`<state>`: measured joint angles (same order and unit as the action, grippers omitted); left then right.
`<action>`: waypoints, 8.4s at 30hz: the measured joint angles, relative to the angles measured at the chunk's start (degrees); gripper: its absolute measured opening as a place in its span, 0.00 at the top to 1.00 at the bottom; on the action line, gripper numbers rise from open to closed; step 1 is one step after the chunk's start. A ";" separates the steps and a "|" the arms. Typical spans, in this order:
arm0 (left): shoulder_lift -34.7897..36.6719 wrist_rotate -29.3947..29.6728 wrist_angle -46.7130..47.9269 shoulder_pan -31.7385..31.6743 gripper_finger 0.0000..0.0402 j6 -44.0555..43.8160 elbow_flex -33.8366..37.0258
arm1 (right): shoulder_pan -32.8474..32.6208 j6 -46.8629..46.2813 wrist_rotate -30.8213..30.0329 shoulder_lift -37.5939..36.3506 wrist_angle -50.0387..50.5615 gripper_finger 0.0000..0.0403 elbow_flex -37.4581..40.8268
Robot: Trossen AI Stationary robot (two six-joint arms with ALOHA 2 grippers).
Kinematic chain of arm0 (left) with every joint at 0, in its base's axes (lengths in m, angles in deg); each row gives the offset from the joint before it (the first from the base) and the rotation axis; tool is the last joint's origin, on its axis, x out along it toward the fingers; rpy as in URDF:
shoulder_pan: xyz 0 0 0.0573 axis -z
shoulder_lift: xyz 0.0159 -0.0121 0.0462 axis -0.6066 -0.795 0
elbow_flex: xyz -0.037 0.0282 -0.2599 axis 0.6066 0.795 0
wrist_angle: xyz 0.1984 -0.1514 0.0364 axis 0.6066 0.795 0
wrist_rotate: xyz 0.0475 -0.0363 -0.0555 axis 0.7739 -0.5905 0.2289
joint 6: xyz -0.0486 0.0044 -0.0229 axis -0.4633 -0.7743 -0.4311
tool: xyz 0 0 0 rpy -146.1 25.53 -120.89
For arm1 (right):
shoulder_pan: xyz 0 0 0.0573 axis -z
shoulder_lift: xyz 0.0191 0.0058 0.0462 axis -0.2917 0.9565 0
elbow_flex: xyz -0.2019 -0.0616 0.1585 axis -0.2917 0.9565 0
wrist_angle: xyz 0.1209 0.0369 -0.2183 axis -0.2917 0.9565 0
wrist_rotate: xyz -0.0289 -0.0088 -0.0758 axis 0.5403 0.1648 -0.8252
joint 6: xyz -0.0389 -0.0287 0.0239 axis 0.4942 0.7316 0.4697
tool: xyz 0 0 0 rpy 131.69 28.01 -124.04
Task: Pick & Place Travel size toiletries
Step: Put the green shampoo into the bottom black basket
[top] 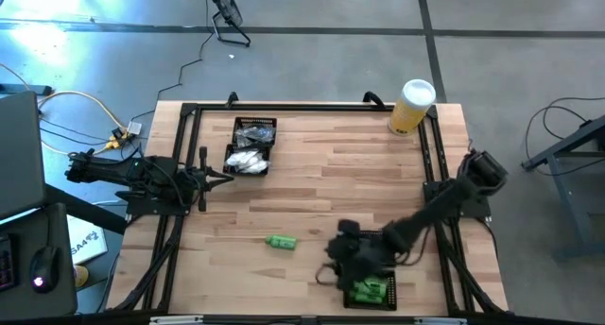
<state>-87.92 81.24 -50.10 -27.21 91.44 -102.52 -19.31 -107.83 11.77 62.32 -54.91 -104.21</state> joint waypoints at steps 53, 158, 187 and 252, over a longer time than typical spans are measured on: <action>-3.95 -0.65 1.80 0.02 1.00 9.55 0.04 | 24.66 24.22 0.46 -2.20 -8.61 0.98 0.11; -91.14 -27.67 -19.47 6.38 0.49 -8.41 -29.79 | 34.02 23.92 11.71 -30.45 -36.71 0.98 38.60; -89.79 -30.71 -17.45 3.42 0.57 -4.52 -29.51 | 34.00 20.80 32.51 -33.07 -43.12 0.98 38.56; -63.07 -26.62 -40.12 -13.51 0.57 4.18 -29.66 | 30.79 40.64 11.28 -13.88 -80.51 0.25 34.20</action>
<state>-150.99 54.61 -90.22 -40.72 95.63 -132.18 11.48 -67.19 23.05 48.44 -135.42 -70.02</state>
